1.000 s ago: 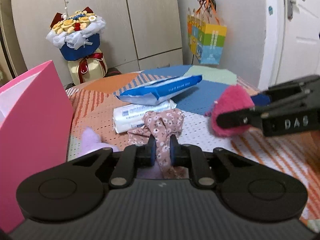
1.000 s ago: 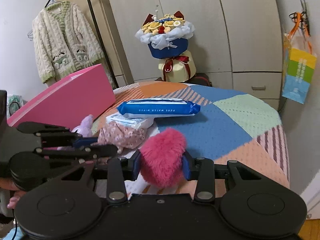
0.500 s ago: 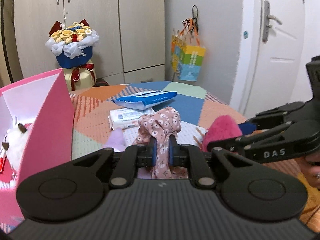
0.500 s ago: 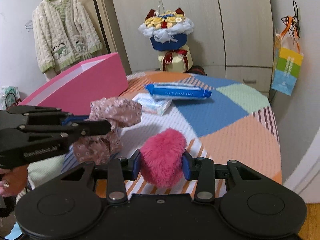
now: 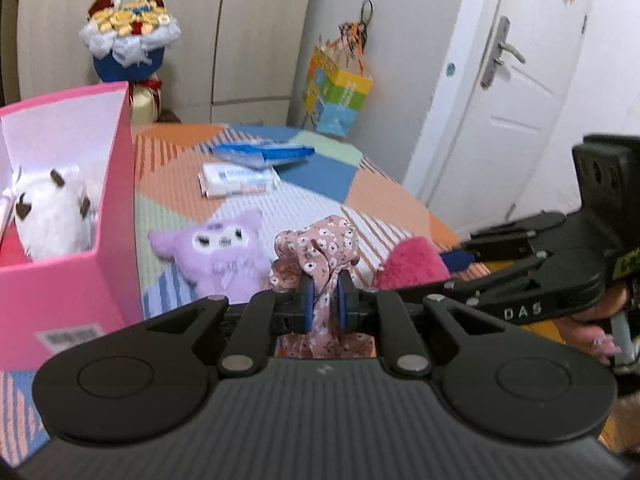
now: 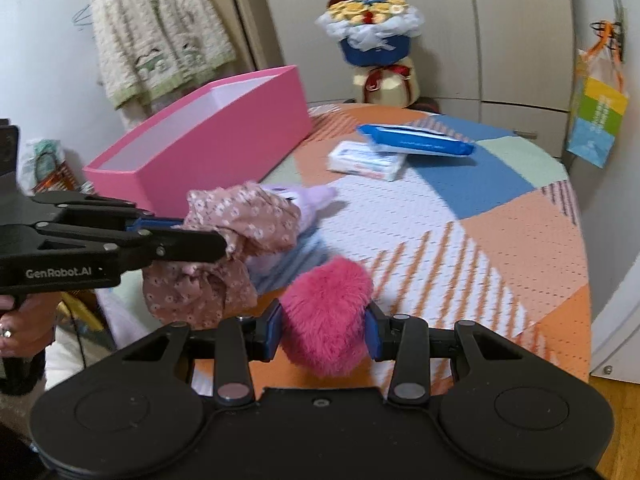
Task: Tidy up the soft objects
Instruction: 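Carry the pom-pom and floral cloth together over the pink box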
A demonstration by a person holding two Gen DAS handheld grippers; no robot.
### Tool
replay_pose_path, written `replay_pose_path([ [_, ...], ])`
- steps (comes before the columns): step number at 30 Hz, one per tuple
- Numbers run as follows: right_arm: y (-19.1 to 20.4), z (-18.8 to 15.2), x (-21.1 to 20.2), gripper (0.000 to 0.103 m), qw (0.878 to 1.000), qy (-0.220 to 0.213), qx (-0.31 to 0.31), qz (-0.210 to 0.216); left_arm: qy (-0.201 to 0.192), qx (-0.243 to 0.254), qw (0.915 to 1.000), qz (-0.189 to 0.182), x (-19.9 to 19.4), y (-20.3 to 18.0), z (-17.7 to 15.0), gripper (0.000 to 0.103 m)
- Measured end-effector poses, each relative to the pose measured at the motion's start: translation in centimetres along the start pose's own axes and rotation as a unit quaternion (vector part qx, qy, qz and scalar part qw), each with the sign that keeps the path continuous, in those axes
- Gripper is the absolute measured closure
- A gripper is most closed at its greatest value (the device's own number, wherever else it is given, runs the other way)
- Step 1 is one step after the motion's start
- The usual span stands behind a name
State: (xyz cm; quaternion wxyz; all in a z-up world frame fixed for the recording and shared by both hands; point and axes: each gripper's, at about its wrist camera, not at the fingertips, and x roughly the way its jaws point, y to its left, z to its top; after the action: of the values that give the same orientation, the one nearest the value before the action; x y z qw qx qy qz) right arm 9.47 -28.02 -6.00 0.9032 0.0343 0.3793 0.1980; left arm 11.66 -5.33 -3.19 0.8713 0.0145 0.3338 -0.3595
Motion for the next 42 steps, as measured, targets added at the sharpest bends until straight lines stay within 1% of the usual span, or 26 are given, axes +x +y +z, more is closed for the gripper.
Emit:
replay_pose_path([
  [2, 1.0, 0.2, -0.3, 0.058, 1.000, 0.008, -0.009, 0.011, 0.017, 0.002, 0.9998, 0.005, -0.7, 0.2, -0.1, 0.092],
  [7, 3.5, 1.2, -0.7, 0.058, 0.999, 0.018, -0.031, 0.040, 0.034, 0.001, 0.9994, 0.007, -3.3, 0.7, -0.2, 0.092],
  [13, 7.4, 3.2, -1.1, 0.058, 0.994, 0.019, -0.079, 0.071, 0.032, 0.015, 0.9990, 0.026, -7.3, 1.2, 0.6, 0.092],
  [16, 9.2, 4.3, -1.2, 0.057, 0.991, 0.012, -0.101, 0.083, 0.014, 0.023, 0.9984, 0.049, -9.3, 1.2, 1.0, 0.092],
  [19, 11.0, 5.5, -1.3, 0.057, 0.988, -0.002, -0.122, 0.091, -0.008, 0.022, 0.9981, 0.057, -11.2, 1.6, 1.3, 0.092],
  [21, 12.0, 6.4, -1.3, 0.057, 0.987, -0.013, -0.132, 0.095, -0.018, 0.014, 0.9978, 0.063, -12.0, 2.2, 1.7, 0.092],
  [23, 12.8, 7.4, -1.3, 0.057, 0.985, -0.027, -0.141, 0.096, -0.030, 0.010, 0.9965, 0.077, -12.5, 2.8, 2.2, 0.092],
  [25, 13.4, 8.5, -1.1, 0.057, 0.985, -0.042, -0.142, 0.093, -0.042, 0.006, 0.9952, 0.088, -13.1, 3.6, 2.9, 0.092],
  [28, 13.6, 10.5, -0.4, 0.057, 0.985, -0.052, -0.135, 0.094, -0.064, -0.002, 0.9927, 0.102, -14.0, 5.2, 4.3, 0.092],
  [30, 13.5, 11.9, 0.3, 0.057, 0.985, -0.063, -0.132, 0.087, -0.090, -0.007, 0.9883, 0.123, -14.5, 6.1, 5.4, 0.092],
  [32, 13.4, 13.3, 1.2, 0.057, 0.985, -0.077, -0.133, 0.074, -0.122, -0.015, 0.9804, 0.154, -14.6, 7.2, 6.3, 0.092],
  [35, 13.2, 15.7, 3.3, 0.057, 0.985, -0.086, -0.132, 0.063, -0.140, -0.028, 0.9722, 0.186, -13.4, 9.0, 7.6, 0.092],
  [38, 12.8, 17.6, 6.0, 0.057, 0.986, -0.082, -0.128, 0.070, -0.135, -0.046, 0.9674, 0.209, -11.2, 11.4, 9.0, 0.092],
  [40, 12.5, 18.9, 8.4, 0.057, 0.987, -0.071, -0.125, 0.077, -0.119, -0.058, 0.9667, 0.219, -9.3, 13.2, 10.0, 0.092],
  [42, 12.4, 19.9, 10.7, 0.057, 0.987, -0.062, -0.131, 0.069, -0.102, -0.073, 0.9653, 0.229, -7.3, 15.1, 10.8, 0.092],
])
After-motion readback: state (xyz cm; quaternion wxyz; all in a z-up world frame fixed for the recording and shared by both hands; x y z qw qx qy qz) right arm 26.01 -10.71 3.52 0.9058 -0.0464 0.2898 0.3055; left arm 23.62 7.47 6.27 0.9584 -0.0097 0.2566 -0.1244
